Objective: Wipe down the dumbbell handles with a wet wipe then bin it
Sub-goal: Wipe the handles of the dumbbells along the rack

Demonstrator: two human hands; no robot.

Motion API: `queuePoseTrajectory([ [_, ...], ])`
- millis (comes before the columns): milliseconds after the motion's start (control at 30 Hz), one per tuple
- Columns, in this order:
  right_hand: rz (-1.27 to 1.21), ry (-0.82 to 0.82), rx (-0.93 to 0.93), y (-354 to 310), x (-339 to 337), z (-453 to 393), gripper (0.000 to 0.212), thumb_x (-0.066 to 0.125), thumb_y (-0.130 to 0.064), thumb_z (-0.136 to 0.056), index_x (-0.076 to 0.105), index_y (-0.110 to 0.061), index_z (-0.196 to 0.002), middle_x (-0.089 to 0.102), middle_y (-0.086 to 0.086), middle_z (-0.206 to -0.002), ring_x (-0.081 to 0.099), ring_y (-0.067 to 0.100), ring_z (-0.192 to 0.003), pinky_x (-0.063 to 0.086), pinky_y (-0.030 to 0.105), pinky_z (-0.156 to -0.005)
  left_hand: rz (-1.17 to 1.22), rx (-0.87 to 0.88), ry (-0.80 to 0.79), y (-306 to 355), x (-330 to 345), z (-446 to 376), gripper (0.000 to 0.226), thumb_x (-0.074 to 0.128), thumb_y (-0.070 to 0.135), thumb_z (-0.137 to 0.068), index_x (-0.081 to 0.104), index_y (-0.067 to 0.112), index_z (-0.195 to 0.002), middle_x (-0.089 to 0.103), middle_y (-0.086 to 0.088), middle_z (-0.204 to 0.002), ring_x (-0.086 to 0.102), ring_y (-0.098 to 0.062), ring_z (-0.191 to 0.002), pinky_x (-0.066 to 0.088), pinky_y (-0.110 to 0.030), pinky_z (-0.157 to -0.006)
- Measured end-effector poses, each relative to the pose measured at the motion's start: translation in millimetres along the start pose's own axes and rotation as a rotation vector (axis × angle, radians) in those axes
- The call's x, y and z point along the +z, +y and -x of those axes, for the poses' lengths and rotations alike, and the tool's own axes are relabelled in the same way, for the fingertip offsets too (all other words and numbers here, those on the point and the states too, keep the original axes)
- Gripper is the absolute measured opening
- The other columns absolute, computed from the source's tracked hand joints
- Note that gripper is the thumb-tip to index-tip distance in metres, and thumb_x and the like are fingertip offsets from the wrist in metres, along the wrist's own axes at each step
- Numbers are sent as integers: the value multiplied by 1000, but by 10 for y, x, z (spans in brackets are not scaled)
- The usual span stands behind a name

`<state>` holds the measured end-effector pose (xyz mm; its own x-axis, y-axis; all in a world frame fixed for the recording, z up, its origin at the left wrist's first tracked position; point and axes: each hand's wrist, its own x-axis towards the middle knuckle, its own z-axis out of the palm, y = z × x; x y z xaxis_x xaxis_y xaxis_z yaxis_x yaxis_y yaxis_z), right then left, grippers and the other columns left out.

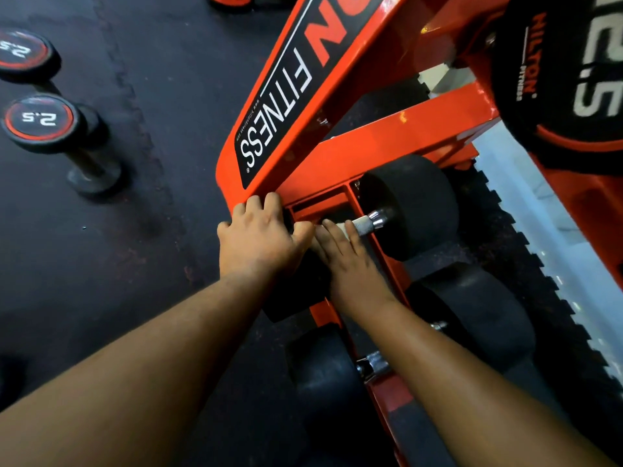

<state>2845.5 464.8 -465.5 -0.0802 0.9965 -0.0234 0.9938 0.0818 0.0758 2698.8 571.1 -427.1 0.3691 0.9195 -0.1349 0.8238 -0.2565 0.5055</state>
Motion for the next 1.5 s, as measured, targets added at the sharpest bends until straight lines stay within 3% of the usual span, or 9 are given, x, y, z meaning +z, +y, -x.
queuePoseTrajectory([
  [100,60,-37,6,18,51,-64,65,39,-12,-81,46,-11,-145,54,10,-142,44,31,-136,17,51,-119,-7,12,7,-18,15,-6,35,39,58,-88,40,24,-95,49,-3,-100,49,-29,-103,37,-47,-84],
  [233,-2,-188,65,-12,-31,-534,33,69,-11,-74,68,-24,-105,67,1,-92,64,27,-88,42,43,-94,-5,24,-6,0,-28,1,36,38,58,-88,40,23,-95,52,-6,-104,49,-32,-105,37,-48,-85],
  [467,181,-107,38,17,-43,46,68,41,-19,-83,35,-11,-151,45,10,-148,36,33,-143,14,54,-120,-12,14,-7,5,-19,12,44,26,63,-82,40,23,-96,53,-5,-103,49,-30,-103,40,-49,-87],
  [600,129,-249,101,-23,-144,-398,41,48,-17,-87,57,-24,-127,60,1,-112,55,25,-115,18,49,-121,-11,23,-2,-5,-18,-1,38,33,59,-86,40,23,-95,49,-4,-100,49,-31,-103,38,-49,-85],
  [733,31,-321,95,22,-213,-542,24,58,-21,-90,60,-26,-114,63,0,-108,58,26,-109,28,43,-115,-5,29,-10,-2,-33,5,38,33,59,-84,40,23,-94,47,-3,-99,49,-31,-103,39,-49,-85],
  [933,139,-119,109,103,-77,39,60,48,-22,-91,35,-12,-149,42,12,-152,31,34,-147,20,59,-120,3,23,2,-9,-2,3,36,36,58,-86,39,23,-94,47,-2,-98,49,-30,-101,40,-50,-87],
  [1100,72,-212,173,60,-312,-501,19,52,-13,-90,62,-18,-105,62,3,-93,60,27,-102,11,54,-123,14,25,10,5,-29,9,38,32,60,-85,40,23,-92,50,-3,-99,47,-29,-99,40,-50,-85],
  [1333,204,-35,149,136,-46,101,58,38,-11,-94,34,-7,-151,37,20,-155,29,38,-147,16,54,-123,19,23,7,-9,-7,2,33,37,55,-87,41,23,-94,48,-2,-97,44,-26,-96,39,-49,-85],
  [1500,213,-88,225,171,-155,-320,49,24,-8,-91,54,-5,-129,57,19,-133,38,36,-143,13,52,-124,13,28,10,10,-30,3,37,36,58,-86,43,22,-94,48,-2,-96,48,-30,-99,39,-49,-85],
])
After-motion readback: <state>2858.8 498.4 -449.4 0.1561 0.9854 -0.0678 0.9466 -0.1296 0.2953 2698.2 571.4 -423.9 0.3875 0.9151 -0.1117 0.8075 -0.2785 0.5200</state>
